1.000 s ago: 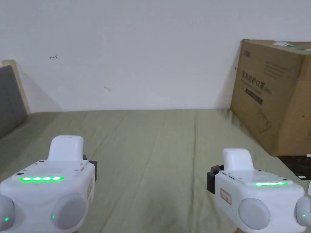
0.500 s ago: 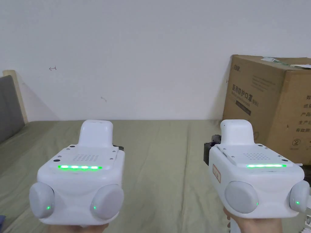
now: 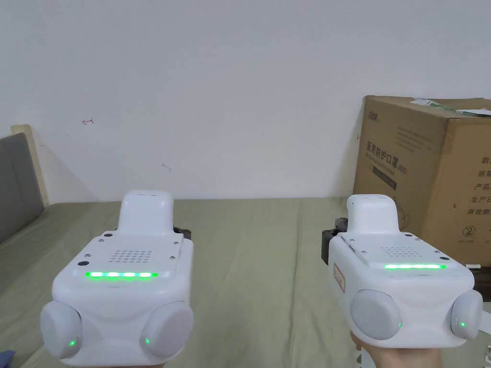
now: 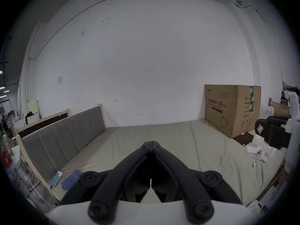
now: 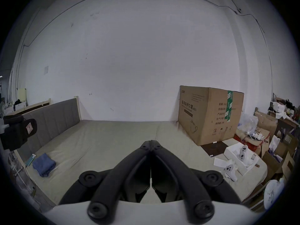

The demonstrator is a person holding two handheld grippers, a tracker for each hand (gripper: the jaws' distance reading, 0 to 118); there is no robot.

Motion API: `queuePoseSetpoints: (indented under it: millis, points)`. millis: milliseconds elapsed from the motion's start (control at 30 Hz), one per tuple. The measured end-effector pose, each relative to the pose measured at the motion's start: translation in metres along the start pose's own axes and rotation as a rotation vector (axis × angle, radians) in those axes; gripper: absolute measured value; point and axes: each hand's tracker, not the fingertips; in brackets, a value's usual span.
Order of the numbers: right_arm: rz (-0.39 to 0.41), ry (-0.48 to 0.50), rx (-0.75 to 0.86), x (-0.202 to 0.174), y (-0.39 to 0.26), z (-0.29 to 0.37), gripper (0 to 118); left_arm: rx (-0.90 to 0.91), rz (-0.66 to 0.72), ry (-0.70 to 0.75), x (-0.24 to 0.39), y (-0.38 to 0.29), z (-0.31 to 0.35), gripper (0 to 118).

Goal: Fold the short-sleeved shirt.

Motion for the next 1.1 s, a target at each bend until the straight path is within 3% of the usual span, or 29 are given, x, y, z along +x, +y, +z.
queuePoseSetpoints:
  millis: [333, 367, 400, 500, 533, 567, 633, 733, 833, 1100]
  points:
    - [0.011, -0.011, 0.018, 0.002, 0.001, 0.002, 0, 0.017, 0.044, 0.01, -0.005, 0.004, -0.002, 0]
    - [0.013, -0.01, 0.021, 0.001, 0.001, 0.002, 1, 0.021, 0.046, -0.007, -0.006, 0.003, -0.002, 4]
    - [0.015, -0.007, 0.022, 0.001, 0.001, 0.002, 10, 0.017, 0.05, -0.008, -0.005, 0.003, -0.002, 15]
    - [0.023, -0.003, 0.026, 0.0, 0.002, 0.001, 88, 0.002, 0.046, -0.013, -0.004, 0.001, -0.005, 80]
    - [0.022, 0.0, 0.029, -0.001, 0.002, 0.001, 106, -0.004, 0.046, -0.014, -0.003, 0.0, -0.006, 102]
    - [0.019, 0.001, 0.053, -0.001, 0.0, 0.003, 107, -0.012, 0.047, -0.018, -0.003, 0.0, -0.006, 110]
    - [0.021, -0.023, 0.092, -0.002, -0.001, 0.008, 108, -0.006, 0.058, -0.009, -0.004, -0.002, -0.006, 111]
    - [0.031, -0.018, 0.087, 0.0, 0.0, 0.004, 118, -0.033, 0.032, 0.067, 0.003, -0.001, -0.009, 111]
    - [0.022, -0.005, 0.085, 0.001, -0.002, 0.005, 118, -0.018, 0.038, -0.015, 0.0, -0.004, -0.006, 111]
    - [0.028, -0.03, 0.076, 0.002, -0.005, 0.002, 118, -0.074, 0.056, -0.007, -0.004, -0.002, -0.013, 111]
